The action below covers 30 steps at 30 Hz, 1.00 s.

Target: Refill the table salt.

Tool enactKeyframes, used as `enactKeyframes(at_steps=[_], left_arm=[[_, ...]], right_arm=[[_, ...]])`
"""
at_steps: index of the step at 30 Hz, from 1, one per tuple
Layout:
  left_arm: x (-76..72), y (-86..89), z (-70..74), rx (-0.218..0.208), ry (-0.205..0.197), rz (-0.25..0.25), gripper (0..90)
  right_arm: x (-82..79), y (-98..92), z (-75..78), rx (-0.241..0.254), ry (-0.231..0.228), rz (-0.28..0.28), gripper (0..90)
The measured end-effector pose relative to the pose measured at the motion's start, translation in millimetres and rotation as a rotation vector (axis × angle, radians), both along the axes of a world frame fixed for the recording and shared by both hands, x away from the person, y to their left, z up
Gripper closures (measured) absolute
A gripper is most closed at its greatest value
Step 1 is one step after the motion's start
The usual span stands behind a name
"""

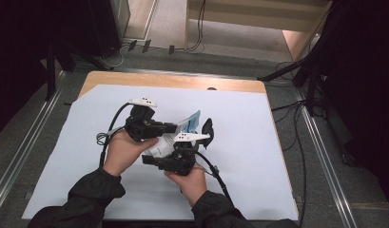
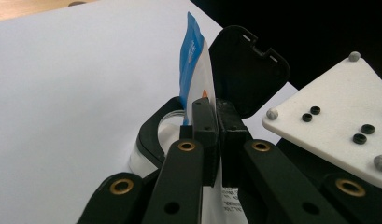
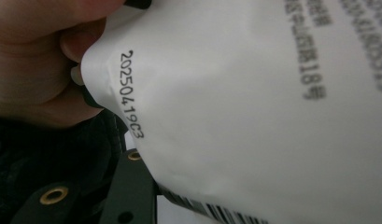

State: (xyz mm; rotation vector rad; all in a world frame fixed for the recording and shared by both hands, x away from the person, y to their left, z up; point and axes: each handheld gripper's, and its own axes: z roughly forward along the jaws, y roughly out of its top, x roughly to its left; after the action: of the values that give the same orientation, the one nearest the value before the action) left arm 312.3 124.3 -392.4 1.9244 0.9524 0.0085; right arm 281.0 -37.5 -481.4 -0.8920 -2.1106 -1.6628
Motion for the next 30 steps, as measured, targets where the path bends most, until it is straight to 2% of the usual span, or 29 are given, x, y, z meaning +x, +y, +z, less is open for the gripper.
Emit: enactKeyframes(at_steps=[9,20,24,26,30], left_arm=[[-0.4,-0.3,1.5,-0.008,-0.005,0.005,89.4],[-0.5,-0.9,2.1,0.003,-0.006,0.004,89.5],[-1.7,-0.9,3.0,-0.001,-0.010,0.001,89.3],[-2.3,-1.2,3.8,0.001,-0.010,0.001,89.1],[-2.3,-1.2,4.1,0.001,-0.010,0.001,88.8]], right_arm=[[-0.2,0.9,2.6,0.001,-0.009,0.001,59.7],[-0.8,3.1,2.2,0.006,-0.018,0.004,54.7],[-1.4,2.7,2.8,-0.003,-0.028,-0.003,57.5],[-1.3,1.9,3.2,-0.009,-0.033,-0.011,62.2],[-1.1,1.6,3.4,-0.003,-0.029,-0.012,62.6]])
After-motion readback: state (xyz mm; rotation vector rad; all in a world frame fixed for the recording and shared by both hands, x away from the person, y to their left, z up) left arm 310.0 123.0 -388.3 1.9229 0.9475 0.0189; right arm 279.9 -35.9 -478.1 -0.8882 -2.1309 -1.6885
